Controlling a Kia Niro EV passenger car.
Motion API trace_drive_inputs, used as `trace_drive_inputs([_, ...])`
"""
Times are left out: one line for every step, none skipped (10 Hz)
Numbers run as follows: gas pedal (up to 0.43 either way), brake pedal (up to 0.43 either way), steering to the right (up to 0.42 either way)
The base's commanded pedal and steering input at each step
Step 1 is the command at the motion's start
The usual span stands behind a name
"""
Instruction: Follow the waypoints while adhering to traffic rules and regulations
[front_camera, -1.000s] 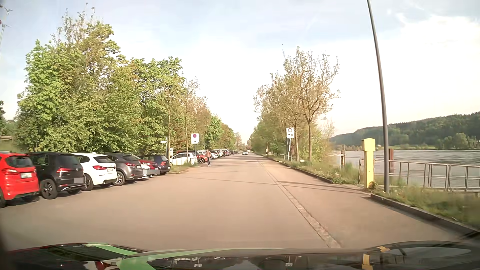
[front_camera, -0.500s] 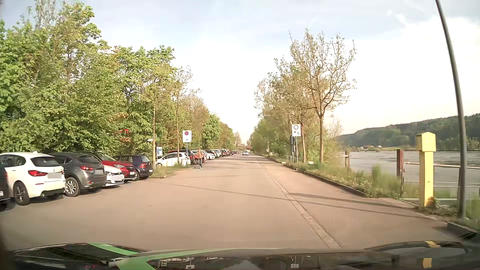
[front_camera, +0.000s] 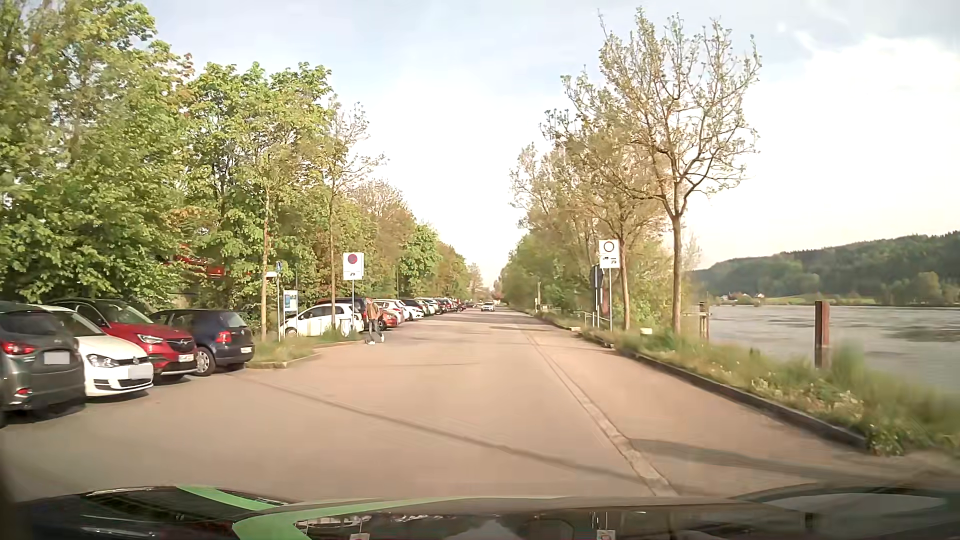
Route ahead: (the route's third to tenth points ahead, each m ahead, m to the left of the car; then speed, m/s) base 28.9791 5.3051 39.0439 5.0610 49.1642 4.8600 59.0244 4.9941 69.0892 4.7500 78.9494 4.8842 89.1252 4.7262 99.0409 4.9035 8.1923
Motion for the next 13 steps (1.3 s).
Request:
trace_drive_inputs([0.087,0.0,-0.001])
trace_drive_inputs([0.087,0.0,-0.001])
trace_drive_inputs([0.087,0.0,-0.001])
trace_drive_inputs([0.087,0.0,-0.002])
trace_drive_inputs([0.087,0.0,-0.002])
trace_drive_inputs([0.087,0.0,-0.003])
trace_drive_inputs([0.087,0.0,-0.003])
trace_drive_inputs([0.087,0.0,-0.003])
trace_drive_inputs([0.087,0.0,-0.003])
trace_drive_inputs([0.087,0.0,-0.003])
trace_drive_inputs([0.087,0.0,-0.003])
trace_drive_inputs([0.087,0.0,-0.003])
trace_drive_inputs([0.087,0.0,-0.003])
